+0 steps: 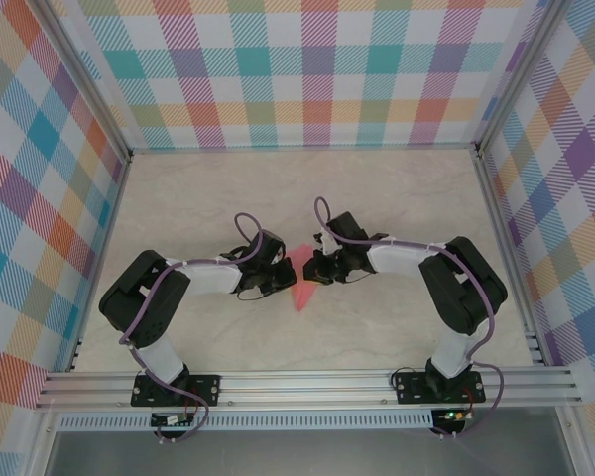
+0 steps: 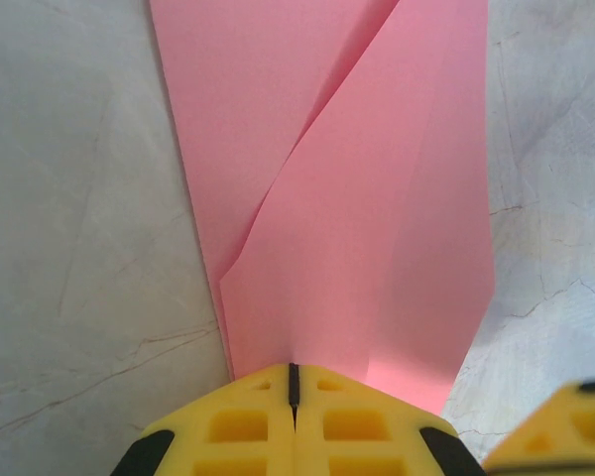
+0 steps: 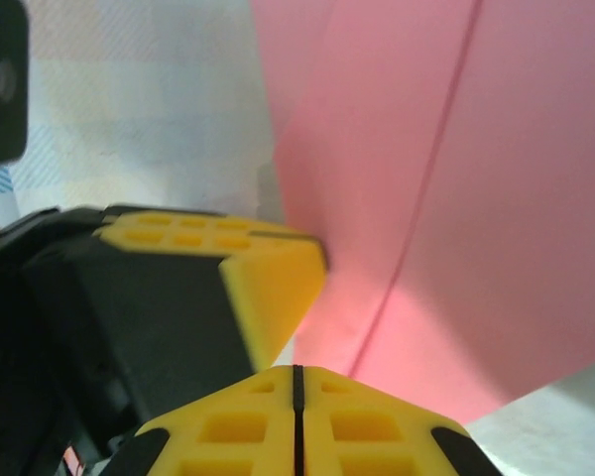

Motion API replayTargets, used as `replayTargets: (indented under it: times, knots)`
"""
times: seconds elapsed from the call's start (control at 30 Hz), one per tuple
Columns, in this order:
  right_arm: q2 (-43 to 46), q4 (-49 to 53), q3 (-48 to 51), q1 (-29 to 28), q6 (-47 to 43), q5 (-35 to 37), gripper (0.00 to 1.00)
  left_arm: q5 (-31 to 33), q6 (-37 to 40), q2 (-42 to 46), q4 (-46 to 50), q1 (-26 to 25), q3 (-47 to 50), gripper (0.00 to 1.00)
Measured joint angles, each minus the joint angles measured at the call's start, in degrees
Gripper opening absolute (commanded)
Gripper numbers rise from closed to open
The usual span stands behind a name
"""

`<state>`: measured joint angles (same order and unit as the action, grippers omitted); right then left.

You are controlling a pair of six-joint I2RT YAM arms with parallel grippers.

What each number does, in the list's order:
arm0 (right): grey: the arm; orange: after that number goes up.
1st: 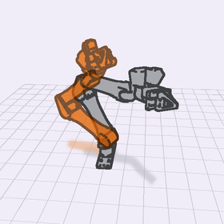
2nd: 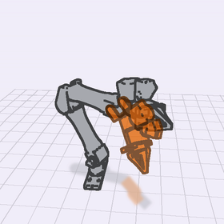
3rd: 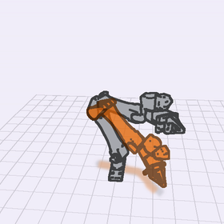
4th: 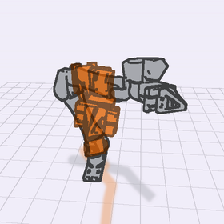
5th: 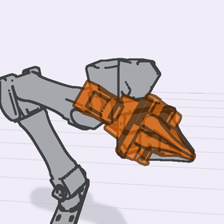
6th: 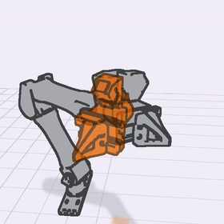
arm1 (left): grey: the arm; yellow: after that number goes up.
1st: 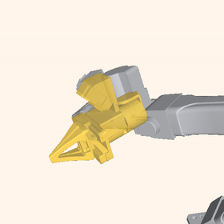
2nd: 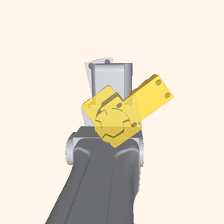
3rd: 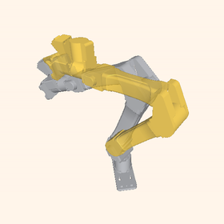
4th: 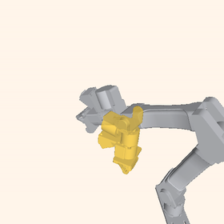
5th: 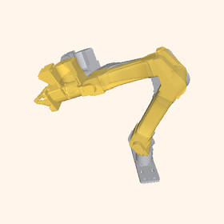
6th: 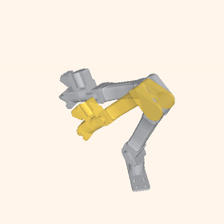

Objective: Fold a paper plane with a square sheet of paper (pick it up from the middle)
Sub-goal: Fourth fold the wing at the center of the table.

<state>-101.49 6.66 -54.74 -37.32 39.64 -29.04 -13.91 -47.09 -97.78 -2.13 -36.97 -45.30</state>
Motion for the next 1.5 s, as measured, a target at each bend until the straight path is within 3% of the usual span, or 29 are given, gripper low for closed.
replayTargets:
  times: [0.1, 0.73, 1.5]
  knots:
    - [0.0, -0.7, 0.2, -2.5, 1.9, 0.8, 0.08, 0.0, 0.1, 0.0, -0.4, 0.0, 0.2, 0.00]
    - [0.9, -5.8, 7.5, -5.5, 8.7, 2.7, 0.08, -0.2, -1.1, 0.1, -2.2, 0.1, 1.2, 0.00]
    - [1.0, -11.8, 8.9, -6.7, 12.4, 2.0, 0.09, -0.2, -1.6, 0.3, -3.0, 0.1, 1.7, 0.00]
